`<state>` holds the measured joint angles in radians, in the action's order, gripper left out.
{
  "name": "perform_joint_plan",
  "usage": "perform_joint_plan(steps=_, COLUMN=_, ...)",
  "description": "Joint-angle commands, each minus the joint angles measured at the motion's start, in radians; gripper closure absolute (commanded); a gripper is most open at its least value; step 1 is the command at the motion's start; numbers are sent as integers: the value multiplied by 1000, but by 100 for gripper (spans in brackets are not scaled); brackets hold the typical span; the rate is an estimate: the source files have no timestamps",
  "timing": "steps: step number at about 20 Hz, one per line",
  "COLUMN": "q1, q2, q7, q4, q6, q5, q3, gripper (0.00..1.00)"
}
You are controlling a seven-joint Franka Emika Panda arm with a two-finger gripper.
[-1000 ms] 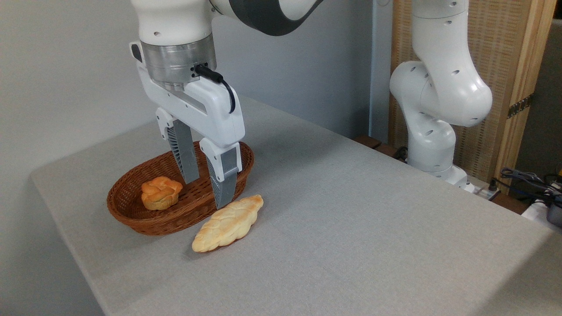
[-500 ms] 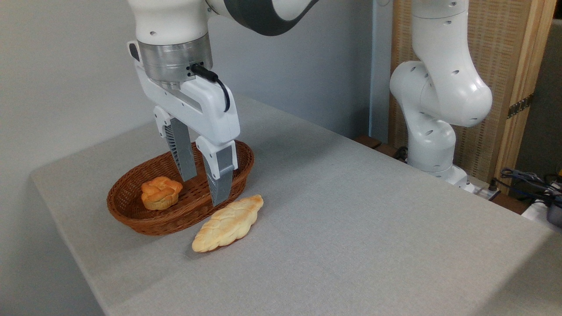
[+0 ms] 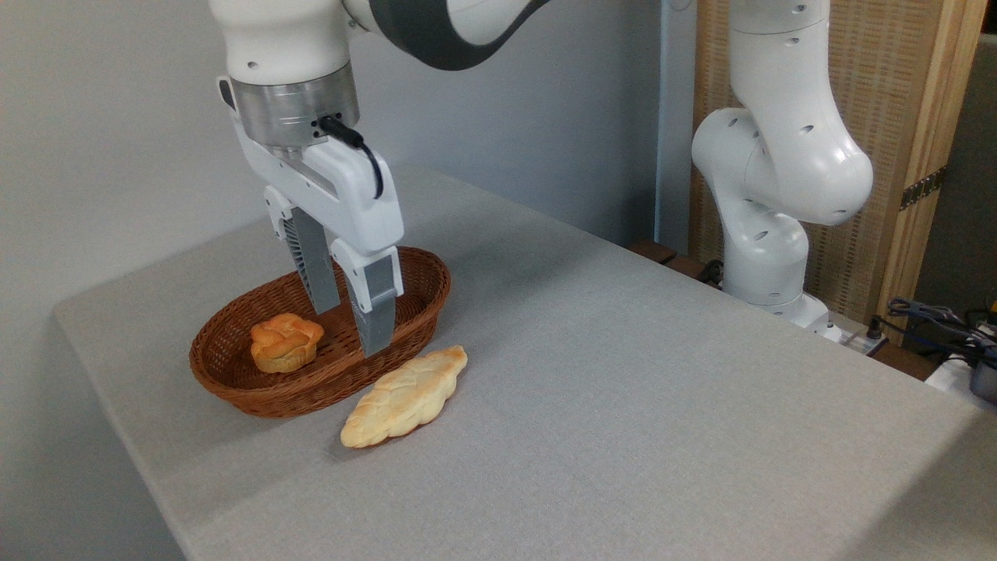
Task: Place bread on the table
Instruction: 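Move the gripper over the orange bun and lower into the basket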
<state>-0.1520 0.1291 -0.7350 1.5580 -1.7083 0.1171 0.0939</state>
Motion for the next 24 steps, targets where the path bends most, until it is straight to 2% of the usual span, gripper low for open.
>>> perform_joint_plan(steps=1, q1=-1, q2=21, q7=11, q4=-1, q6=-8, q5=-2, q3=-51, gripper=0)
perform_joint_plan(steps=8, q1=-1, q2=55, q7=19, q4=-3, q6=-48, q5=-2, q3=-157, gripper=0)
perform_joint_plan(steps=13, q1=-1, q2=107, q7=109, q4=-1, q6=-149, q5=12, q3=-229, gripper=0)
perform_joint_plan(steps=17, q1=-1, q2=153, q7=137, q4=-1, q6=-223, q5=16, q3=-264, gripper=0)
perform_joint_plan(steps=24, q1=-1, q2=191, q7=137, q4=-3, q6=-260, q5=33, q3=-295, gripper=0)
